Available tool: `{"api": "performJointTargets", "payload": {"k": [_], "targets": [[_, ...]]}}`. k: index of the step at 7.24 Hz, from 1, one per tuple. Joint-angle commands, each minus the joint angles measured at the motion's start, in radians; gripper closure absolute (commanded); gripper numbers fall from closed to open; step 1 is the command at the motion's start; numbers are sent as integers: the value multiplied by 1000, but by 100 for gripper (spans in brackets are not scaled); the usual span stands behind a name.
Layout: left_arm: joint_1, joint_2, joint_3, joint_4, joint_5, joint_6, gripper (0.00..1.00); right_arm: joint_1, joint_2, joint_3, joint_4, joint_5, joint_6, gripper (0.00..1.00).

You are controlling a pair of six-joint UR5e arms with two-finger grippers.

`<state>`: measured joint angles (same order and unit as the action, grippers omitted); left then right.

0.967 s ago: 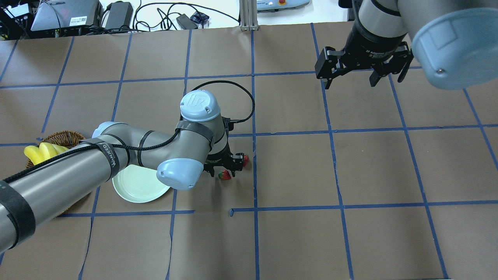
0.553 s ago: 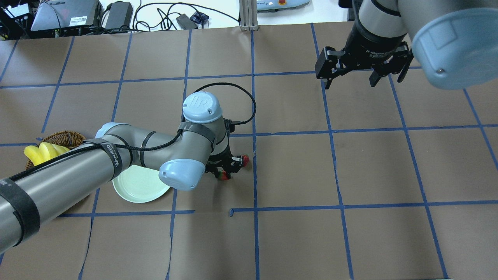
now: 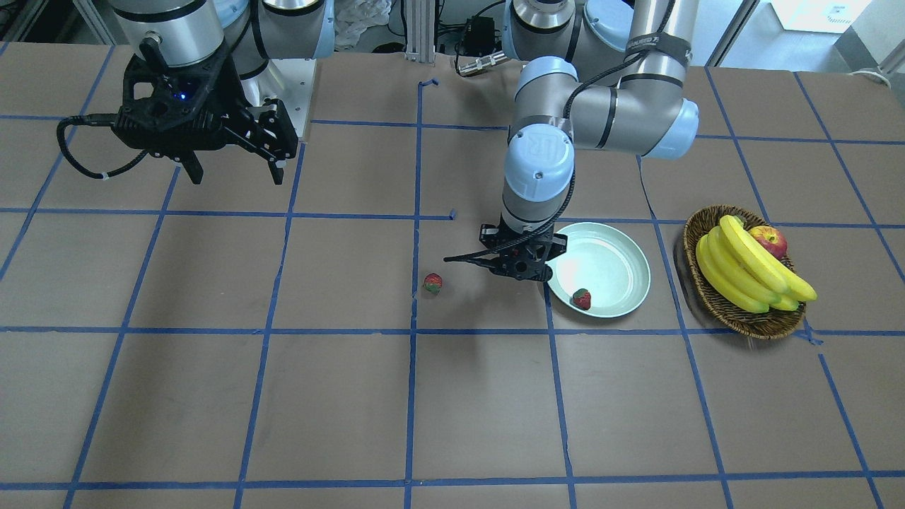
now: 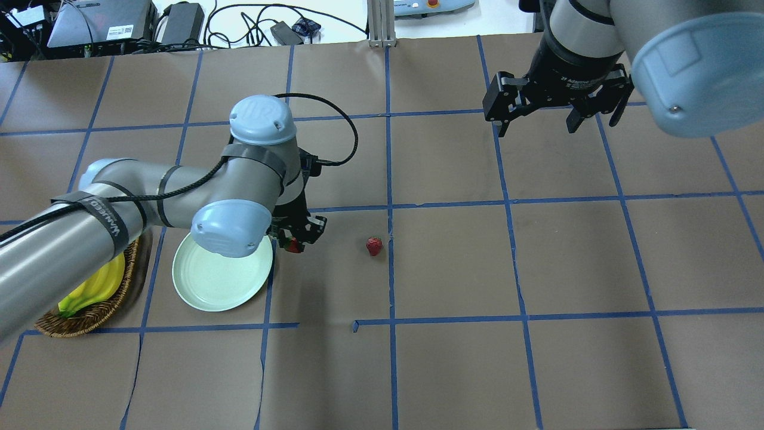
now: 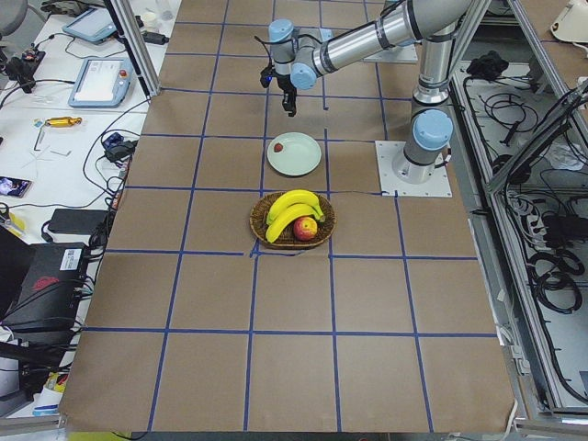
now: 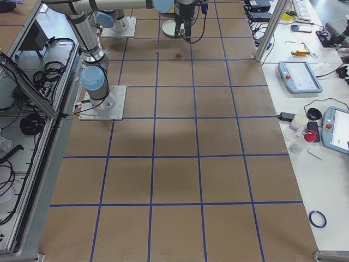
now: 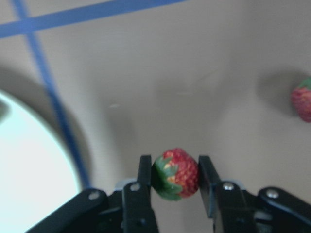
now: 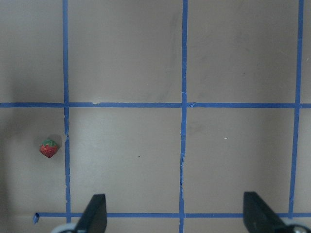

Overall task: Collect all strawberries into plate
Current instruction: 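Lower the second strawberry onto the plate and release it, then move the left gripper to the last strawberry and grasp it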

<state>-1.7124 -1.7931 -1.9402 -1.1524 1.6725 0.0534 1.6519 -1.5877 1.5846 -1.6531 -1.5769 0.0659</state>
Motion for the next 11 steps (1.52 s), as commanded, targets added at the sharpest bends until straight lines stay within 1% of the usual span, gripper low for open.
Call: {"api": "performJointTargets", "payload": {"k": [1, 2, 3, 4, 5, 6, 7, 8, 9, 10, 11], "targets": [[144, 31, -43, -46, 44, 161, 91, 0, 0, 0, -1, 0, 0, 0], [166, 29, -95, 14, 82, 161, 91, 0, 0, 0, 1, 0, 0, 0], [162, 14, -118, 46, 78, 146, 71, 0, 0, 2, 1, 0, 0, 0], [152, 9, -115, 57, 58, 132, 4, 0, 0, 0, 1, 0, 0, 0], [122, 11, -109, 59, 5, 58, 0, 0, 0, 2, 1, 0, 0, 0], [53, 5, -77, 100, -48, -92, 0, 0, 0, 2, 1, 0, 0, 0], [-29, -8, -25, 156, -62, -212, 0, 0, 0, 2, 1, 0, 0, 0], [-80, -18, 6, 175, -106, -321, 0, 0, 0, 2, 1, 0, 0, 0], [-123, -52, 20, 254, -150, -430, 2, 0, 0, 2, 2, 0, 0, 0], [-175, -98, 21, 355, -152, -533, 5, 0, 0, 0, 3, 0, 0, 0], [-217, -139, 24, 371, -146, -570, 10, -1, 0, -2, 3, -2, 0, 0]]}}
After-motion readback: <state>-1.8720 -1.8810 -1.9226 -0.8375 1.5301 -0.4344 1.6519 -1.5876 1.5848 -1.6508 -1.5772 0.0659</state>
